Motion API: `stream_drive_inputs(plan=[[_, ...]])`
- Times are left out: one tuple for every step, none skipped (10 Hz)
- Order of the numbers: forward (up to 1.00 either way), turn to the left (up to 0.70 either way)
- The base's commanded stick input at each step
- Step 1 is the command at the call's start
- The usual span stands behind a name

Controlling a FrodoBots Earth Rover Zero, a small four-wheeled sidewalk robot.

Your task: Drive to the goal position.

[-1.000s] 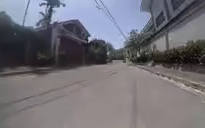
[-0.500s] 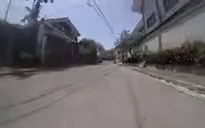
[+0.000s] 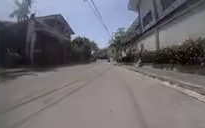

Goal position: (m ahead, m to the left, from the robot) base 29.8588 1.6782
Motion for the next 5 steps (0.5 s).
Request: stream_drive_inputs(plan=[[1.00, 0.00], [1.00, 0.00], [1.00, 0.00], [1.00, 0.00], [1.00, 0.00]])
